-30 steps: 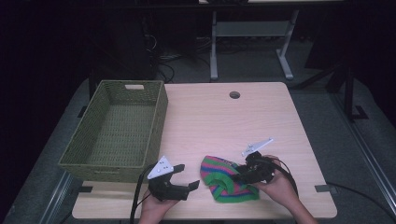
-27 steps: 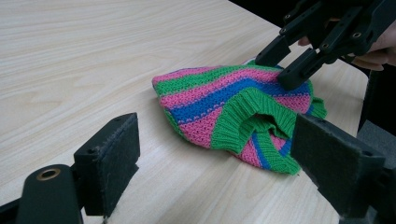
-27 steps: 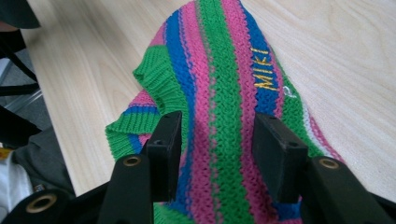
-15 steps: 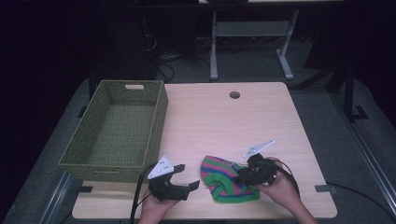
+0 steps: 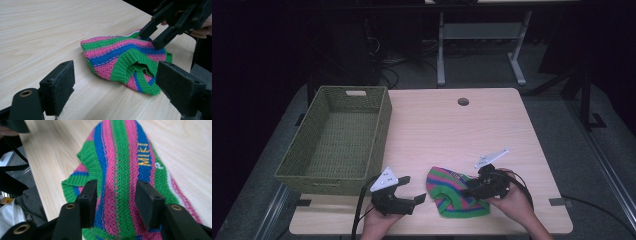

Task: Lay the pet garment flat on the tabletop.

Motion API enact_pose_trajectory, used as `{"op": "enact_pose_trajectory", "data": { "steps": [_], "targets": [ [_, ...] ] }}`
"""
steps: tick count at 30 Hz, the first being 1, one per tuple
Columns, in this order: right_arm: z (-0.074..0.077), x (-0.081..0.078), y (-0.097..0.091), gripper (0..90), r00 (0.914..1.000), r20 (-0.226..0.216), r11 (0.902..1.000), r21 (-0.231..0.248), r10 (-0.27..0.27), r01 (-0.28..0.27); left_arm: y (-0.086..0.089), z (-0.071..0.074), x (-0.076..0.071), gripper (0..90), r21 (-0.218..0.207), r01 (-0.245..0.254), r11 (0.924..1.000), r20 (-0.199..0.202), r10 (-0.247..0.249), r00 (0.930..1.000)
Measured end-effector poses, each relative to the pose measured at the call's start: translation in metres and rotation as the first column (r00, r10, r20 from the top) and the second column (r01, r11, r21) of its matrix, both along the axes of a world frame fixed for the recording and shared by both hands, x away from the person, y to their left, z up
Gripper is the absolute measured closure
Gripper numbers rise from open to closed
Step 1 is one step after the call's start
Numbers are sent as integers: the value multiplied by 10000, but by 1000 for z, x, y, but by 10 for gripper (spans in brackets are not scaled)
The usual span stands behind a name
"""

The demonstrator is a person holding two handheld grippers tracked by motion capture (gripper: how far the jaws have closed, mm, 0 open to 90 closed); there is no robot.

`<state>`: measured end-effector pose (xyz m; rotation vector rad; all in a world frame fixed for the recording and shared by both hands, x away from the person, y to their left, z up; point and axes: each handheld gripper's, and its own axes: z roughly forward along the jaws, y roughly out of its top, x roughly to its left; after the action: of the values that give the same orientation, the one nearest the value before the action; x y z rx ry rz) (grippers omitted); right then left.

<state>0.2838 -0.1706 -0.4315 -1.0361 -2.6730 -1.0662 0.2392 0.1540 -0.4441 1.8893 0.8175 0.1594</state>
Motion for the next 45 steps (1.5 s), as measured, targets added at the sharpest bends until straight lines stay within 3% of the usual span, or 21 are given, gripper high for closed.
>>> {"op": "enact_pose_trajectory", "data": {
  "steps": [8, 12, 20, 27, 30, 34, 36, 37, 42, 43, 45],
  "targets": [
    [20, -8, -6, 504, 9970, 636, 9977, 500, 434, -466, -1, 0, 0, 154, -31, -11, 10000, 21, 11, 10000],
    [24, -14, -5, 501, 9932, 903, 9956, 523, 729, -778, -1, 0, 0, 155, -45, -18, 10000, -4, 18, 10000],
    [20, -23, 5, 533, 9823, 898, 9848, 419, 1646, -1688, -1, 0, 0, 154, -49, -20, 10000, -14, 20, 10000],
    [8, -26, 19, 542, 9740, 765, 9767, -428, 2131, -2104, 0, 0, 0, 155, -66, -7, 10000, 4, 7, 10000],
    [0, -26, 23, 544, 9708, 750, 9731, -527, 2277, -2241, 0, 0, 0, 154, -84, 10, 10000, -32, -11, 10000],
    [-15, -25, 27, 552, 9734, 764, 9737, -907, 2159, -2089, 0, 0, 0, 155, -85, 36, 10000, -58, -36, 10000],
    [-22, -26, 27, 568, 9660, 1158, 9690, -1157, 2313, -2181, 0, 0, 0, 155, -96, 30, 9999, -39, -31, 10000],
    [-22, -30, 28, 582, 9682, 1241, 9724, -1141, 2172, -2035, 0, 0, 0, 155, -128, 22, 9999, -43, -22, 10000],
    [-25, -37, 27, 607, 9534, 1997, 9702, -1336, 2262, -2022, -2, -1, 0, 155, -123, 78, 9999, -78, -78, 9999],
    [-25, -38, 27, 615, 9471, 2171, 9673, -1446, 2365, -2084, -3, -1, 0, 155, -101, 98, 9999, -63, -98, 9999],
    [-26, -40, 27, 637, 9465, 2294, 9696, -1445, 2268, -1973, -3, 0, 0, 155, -38, 170, 9998, -69, -171, 9998]
  ]
}}
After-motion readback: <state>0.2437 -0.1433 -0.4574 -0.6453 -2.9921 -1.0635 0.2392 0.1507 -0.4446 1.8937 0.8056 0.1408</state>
